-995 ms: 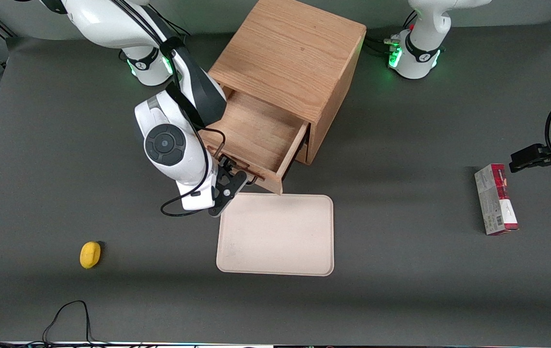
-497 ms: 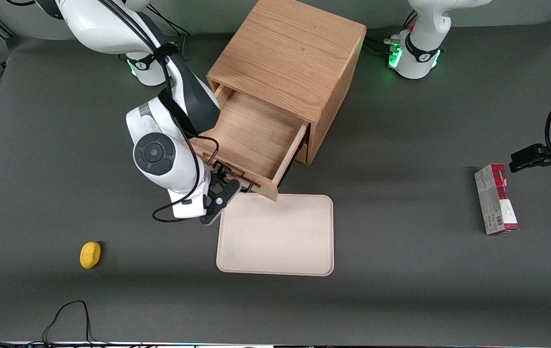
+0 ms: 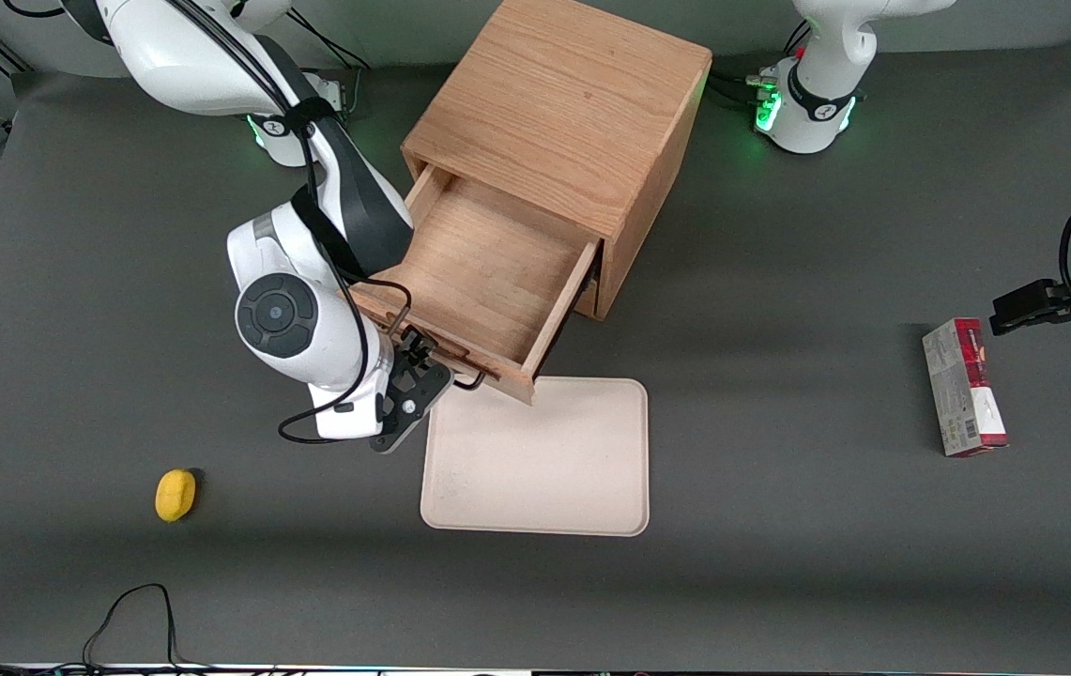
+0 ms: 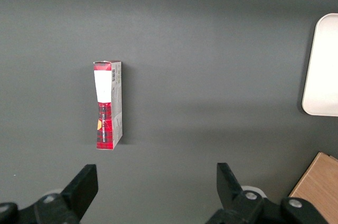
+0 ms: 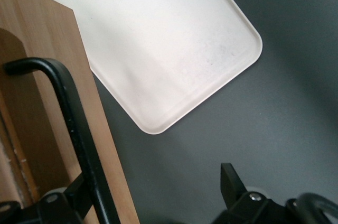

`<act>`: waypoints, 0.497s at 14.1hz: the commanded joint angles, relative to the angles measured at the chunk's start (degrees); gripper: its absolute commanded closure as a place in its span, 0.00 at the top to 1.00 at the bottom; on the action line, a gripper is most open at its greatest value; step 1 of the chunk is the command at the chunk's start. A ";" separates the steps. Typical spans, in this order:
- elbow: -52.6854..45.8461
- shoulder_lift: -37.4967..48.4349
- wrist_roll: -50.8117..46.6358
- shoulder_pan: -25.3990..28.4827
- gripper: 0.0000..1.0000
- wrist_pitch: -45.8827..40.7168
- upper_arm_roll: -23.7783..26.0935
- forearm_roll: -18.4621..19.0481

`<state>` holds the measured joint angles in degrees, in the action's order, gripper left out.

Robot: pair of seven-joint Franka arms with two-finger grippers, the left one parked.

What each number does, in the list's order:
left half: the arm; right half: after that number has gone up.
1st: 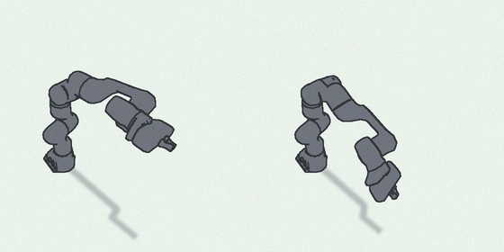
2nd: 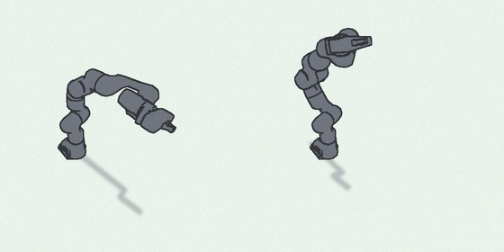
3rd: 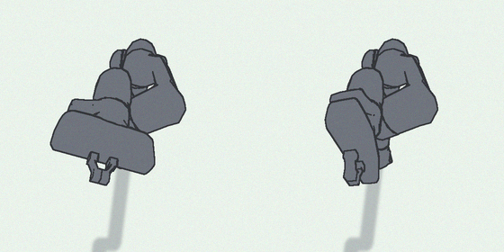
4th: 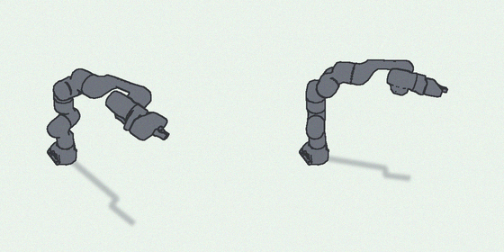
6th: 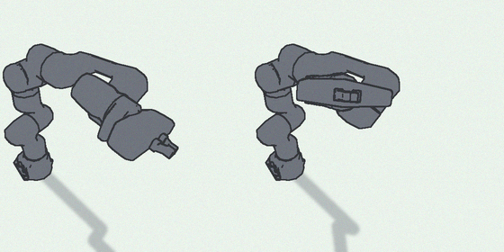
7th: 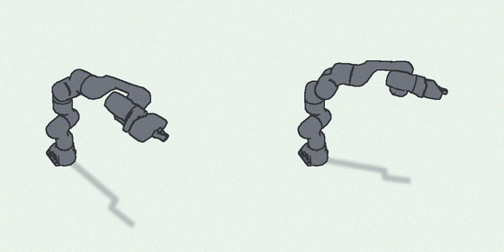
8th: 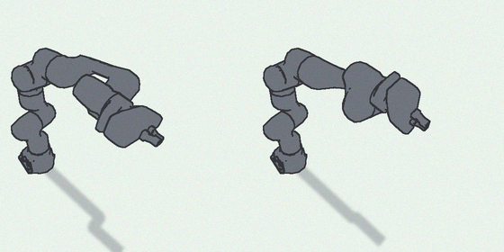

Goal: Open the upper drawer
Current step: 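Pull the handle outward from the cabinet with the right gripper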

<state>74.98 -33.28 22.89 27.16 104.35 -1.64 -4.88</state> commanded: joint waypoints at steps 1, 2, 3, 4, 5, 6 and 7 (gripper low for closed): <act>-3.08 -1.62 1.37 -1.31 1.00 -1.25 0.15 -0.40; -3.08 -1.62 1.37 -1.40 1.00 -1.25 0.15 -0.31; -3.43 -1.70 1.46 -1.49 1.00 -1.17 0.15 -0.31; -3.78 -2.05 1.72 -1.84 1.00 -1.16 0.15 -0.14; -4.22 -2.40 2.85 -2.28 1.00 -1.16 0.15 -0.13; -4.57 -2.67 3.39 -2.63 1.00 -1.25 0.15 -0.13; -4.75 -2.76 3.48 -3.24 1.00 -1.25 0.15 -0.22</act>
<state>73.69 -34.00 24.21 25.34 104.29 -1.66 -4.87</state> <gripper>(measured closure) 0.000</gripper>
